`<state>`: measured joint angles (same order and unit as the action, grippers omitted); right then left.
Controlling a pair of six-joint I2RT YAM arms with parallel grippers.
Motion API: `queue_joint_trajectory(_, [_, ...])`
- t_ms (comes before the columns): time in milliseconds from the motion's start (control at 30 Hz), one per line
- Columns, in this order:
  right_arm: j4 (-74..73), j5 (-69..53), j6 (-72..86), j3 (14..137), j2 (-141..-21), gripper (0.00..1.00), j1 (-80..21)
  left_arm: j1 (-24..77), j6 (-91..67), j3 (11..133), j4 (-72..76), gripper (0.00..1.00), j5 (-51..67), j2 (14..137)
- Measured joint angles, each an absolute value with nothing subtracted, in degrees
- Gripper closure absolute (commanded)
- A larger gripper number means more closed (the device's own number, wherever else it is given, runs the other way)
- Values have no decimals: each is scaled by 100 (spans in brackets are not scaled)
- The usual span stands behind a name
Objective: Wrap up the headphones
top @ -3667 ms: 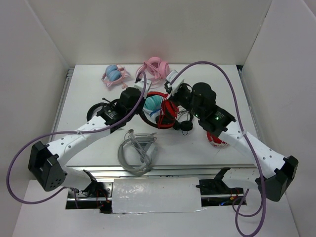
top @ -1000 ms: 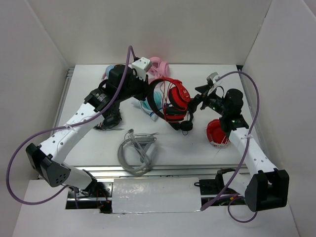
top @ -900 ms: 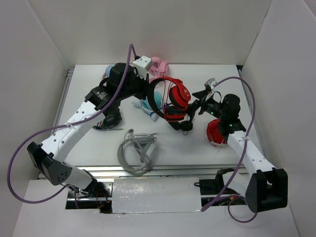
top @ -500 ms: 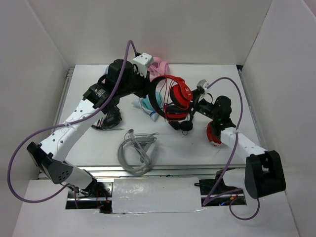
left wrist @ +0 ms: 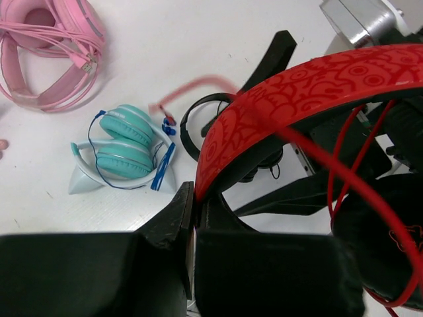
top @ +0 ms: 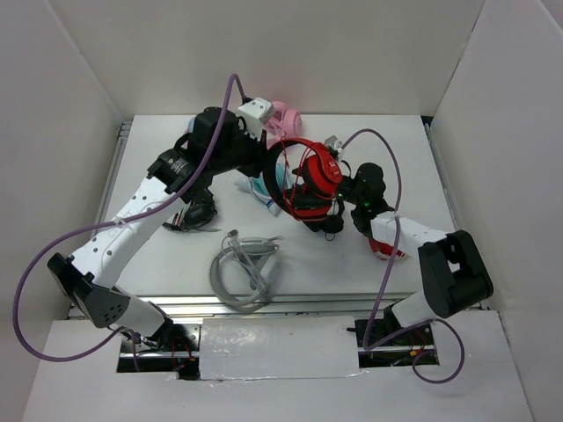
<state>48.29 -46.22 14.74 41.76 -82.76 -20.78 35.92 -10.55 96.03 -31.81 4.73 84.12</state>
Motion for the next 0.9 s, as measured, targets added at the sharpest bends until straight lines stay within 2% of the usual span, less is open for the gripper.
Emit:
queue_joint_trajectory(267, [4899, -3870, 1785, 4523, -8698, 0, -2209, 3634, -1046, 9603, -3183, 100, 318, 8346])
queue_joint_trajectory(633, [5078, -4309, 1907, 4506, -8960, 0, -2875, 3680, -1044, 9603, -3218, 100, 276, 8265])
queue_joint_trajectory(900, [5367, -4239, 2023, 4449, -9242, 0, -3000, 3712, -1044, 9603, -3258, 100, 279, 8200])
